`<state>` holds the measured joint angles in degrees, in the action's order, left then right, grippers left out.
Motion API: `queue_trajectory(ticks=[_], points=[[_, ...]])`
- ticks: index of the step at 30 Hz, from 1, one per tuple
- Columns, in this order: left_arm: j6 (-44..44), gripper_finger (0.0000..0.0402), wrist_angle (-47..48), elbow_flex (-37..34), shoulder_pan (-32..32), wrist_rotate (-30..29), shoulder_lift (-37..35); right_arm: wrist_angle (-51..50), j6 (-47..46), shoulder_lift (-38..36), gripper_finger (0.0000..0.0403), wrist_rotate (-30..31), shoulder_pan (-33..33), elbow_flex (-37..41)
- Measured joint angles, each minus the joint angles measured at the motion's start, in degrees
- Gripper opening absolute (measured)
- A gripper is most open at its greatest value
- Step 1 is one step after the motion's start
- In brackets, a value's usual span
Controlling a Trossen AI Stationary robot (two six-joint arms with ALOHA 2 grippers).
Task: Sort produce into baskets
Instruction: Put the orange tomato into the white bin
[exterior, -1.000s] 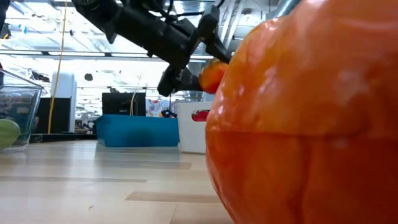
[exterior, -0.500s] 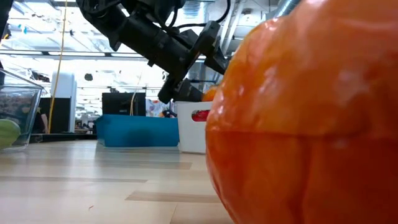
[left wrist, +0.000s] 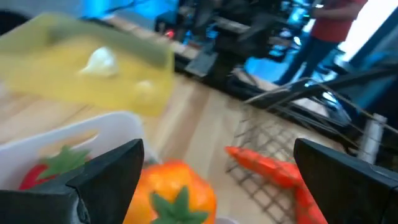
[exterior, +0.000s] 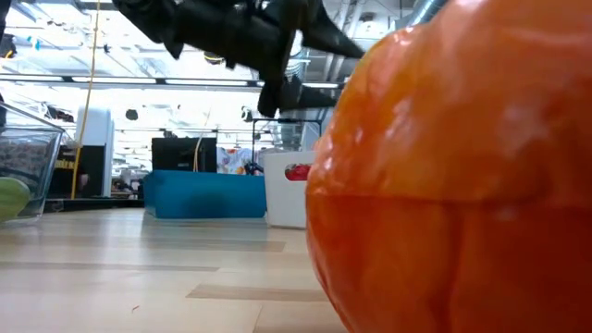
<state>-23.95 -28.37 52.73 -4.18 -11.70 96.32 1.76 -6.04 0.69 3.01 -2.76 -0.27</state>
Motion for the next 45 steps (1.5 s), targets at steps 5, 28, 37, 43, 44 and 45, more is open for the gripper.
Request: queue_trajectory(ticks=[5, 28, 37, 43, 44, 45], points=[[3.9, 0.04, 0.5, 0.0, -2.4, 1.5, -2.9, 0.0, 0.0, 0.0, 0.0265, 0.0, 0.0, 0.0], [15.0, 0.04, 18.1, 11.9, -21.3, -11.1, -0.2, 0.0, 0.0, 0.0, 0.0265, 0.0, 0.0, 0.0], [6.0, 0.04, 62.5, 43.1, -23.0, -9.0, 14.9, 0.0, 0.0, 0.0, 0.0265, 0.0, 0.0, 0.0], [-7.0, 0.04, 77.3, 61.0, -23.3, -8.0, 25.0, 0.0, 0.0, 0.0, 0.0265, 0.0, 0.0, 0.0], [-10.6, 0.04, 78.5, 63.5, -22.9, -8.0, 26.2, 0.0, 0.0, 0.0, 0.0265, 0.0, 0.0, 0.0], [-14.5, 0.04, 79.2, 65.7, -22.5, -8.0, 27.1, 0.0, 0.0, 0.0, 0.0265, 0.0, 0.0, 0.0]])
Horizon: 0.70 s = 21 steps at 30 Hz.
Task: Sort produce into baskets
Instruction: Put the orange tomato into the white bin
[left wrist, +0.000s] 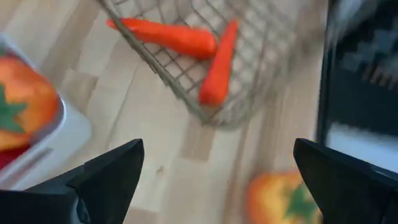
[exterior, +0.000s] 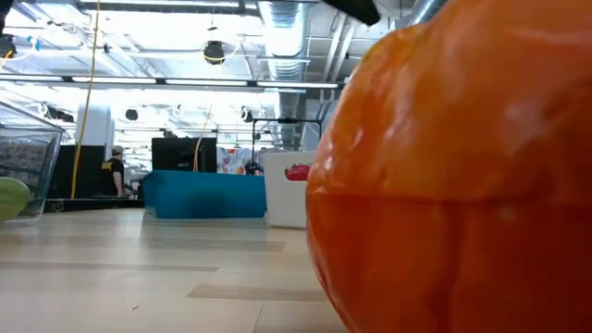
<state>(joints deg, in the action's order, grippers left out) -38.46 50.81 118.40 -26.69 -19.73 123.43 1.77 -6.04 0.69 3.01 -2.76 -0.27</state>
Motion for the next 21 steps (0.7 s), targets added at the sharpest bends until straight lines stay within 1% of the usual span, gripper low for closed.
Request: queue_trajectory(ticks=[3, 4, 5, 9, 13, 14, 16, 19, 21], points=[[-13.7, 0.04, -1.7, 4.4, 1.4, -0.7, 2.5, 0.0, 0.0, 0.0, 0.0265, 0.0, 0.0, 0.0], [-18.0, 0.04, -2.0, 5.4, 1.8, 0.0, 3.3, 0.0, 0.0, 0.0, 0.0265, 0.0, 0.0, 0.0], [-20.4, 0.04, -1.7, 6.2, 2.3, 2.2, 3.9, 0.0, 0.0, 0.0, 0.0265, 0.0, 0.0, 0.0], [-24.1, 0.04, -0.4, 6.1, 4.1, 13.7, 5.4, 0.0, 0.0, 0.0, 0.0265, 0.0, 0.0, 0.0], [-35.5, 0.04, 2.2, 4.6, 4.9, 21.2, 5.3, 0.0, 0.0, 0.0, 0.0265, 0.0, 0.0, 0.0], [-37.3, 0.04, 2.4, 4.3, 4.9, 22.2, 5.3, 0.0, 0.0, 0.0, 0.0265, 0.0, 0.0, 0.0], [-37.7, 0.04, 2.0, 3.8, 4.6, 23.0, 5.3, 0.0, 0.0, 0.0, 0.0265, 0.0, 0.0, 0.0], [-35.7, 0.04, 1.7, 3.3, 3.5, 22.8, 5.3, 0.0, 0.0, 0.0, 0.0265, 0.0, 0.0, 0.0], [-36.7, 0.04, 1.3, 3.3, 2.7, 21.6, 5.3, 0.0, 0.0, 0.0, 0.0265, 0.0, 0.0, 0.0]])
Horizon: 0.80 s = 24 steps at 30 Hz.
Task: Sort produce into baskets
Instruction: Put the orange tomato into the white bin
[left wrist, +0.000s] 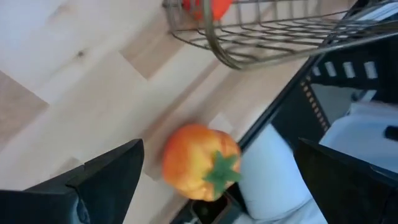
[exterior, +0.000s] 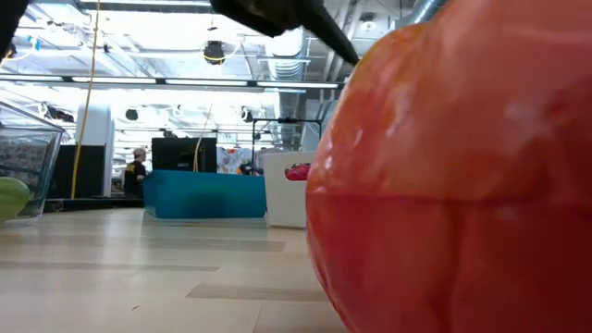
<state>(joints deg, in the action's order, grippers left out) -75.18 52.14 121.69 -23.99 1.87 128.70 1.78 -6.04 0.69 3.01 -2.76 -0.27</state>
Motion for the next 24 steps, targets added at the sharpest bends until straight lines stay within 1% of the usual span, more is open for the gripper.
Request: queue_trajectory(ticks=[3, 10, 19, 24], points=[[-2.5, 0.04, -0.8, 0.0, -0.9, -1.0, 0.0, 0.0, 0.0, 0.0, 0.0265, 0.0, 0.0, 0.0], [-4.6, 0.04, -0.6, 0.0, -1.4, -0.7, 0.0, 0.0, 0.0, 0.0, 0.0265, 0.0, 0.0, 0.0], [-4.5, 0.04, -0.6, 0.0, -0.7, -0.4, 0.0, 0.0, 0.0, 0.0, 0.0265, 0.0, 0.0, 0.0], [-1.5, 0.04, -0.6, 0.0, -0.6, -1.0, 0.0, 0.0, 0.0, 0.0, 0.0265, 0.0, 0.0, 0.0]])
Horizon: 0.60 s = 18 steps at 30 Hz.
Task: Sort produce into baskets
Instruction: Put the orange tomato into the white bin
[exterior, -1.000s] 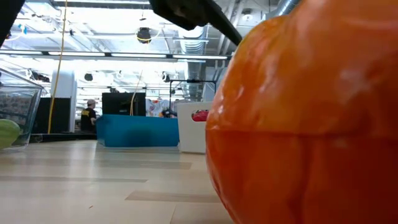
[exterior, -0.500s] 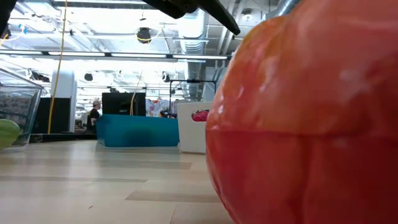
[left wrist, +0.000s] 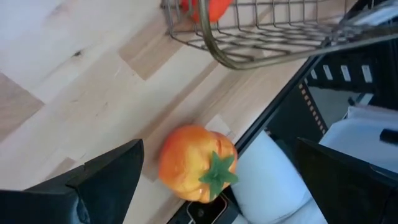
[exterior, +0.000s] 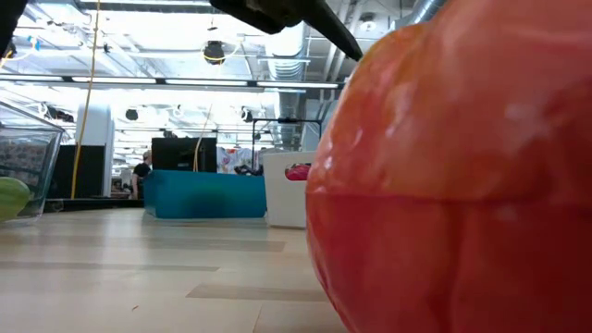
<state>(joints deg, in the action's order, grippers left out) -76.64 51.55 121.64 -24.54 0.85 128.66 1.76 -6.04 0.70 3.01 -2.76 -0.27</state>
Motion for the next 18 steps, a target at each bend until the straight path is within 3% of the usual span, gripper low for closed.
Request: queue_trajectory(ticks=[10, 18], points=[[9.9, 0.04, 0.5, 0.0, 0.1, 1.0, 0.0, 0.0, 0.0, 0.0, 0.0265, 0.0, 0.0, 0.0], [6.8, 0.04, -1.9, 0.0, 0.2, -6.8, 0.0, 0.0, 0.0, 0.0, 0.0265, 0.0, 0.0, 0.0]])
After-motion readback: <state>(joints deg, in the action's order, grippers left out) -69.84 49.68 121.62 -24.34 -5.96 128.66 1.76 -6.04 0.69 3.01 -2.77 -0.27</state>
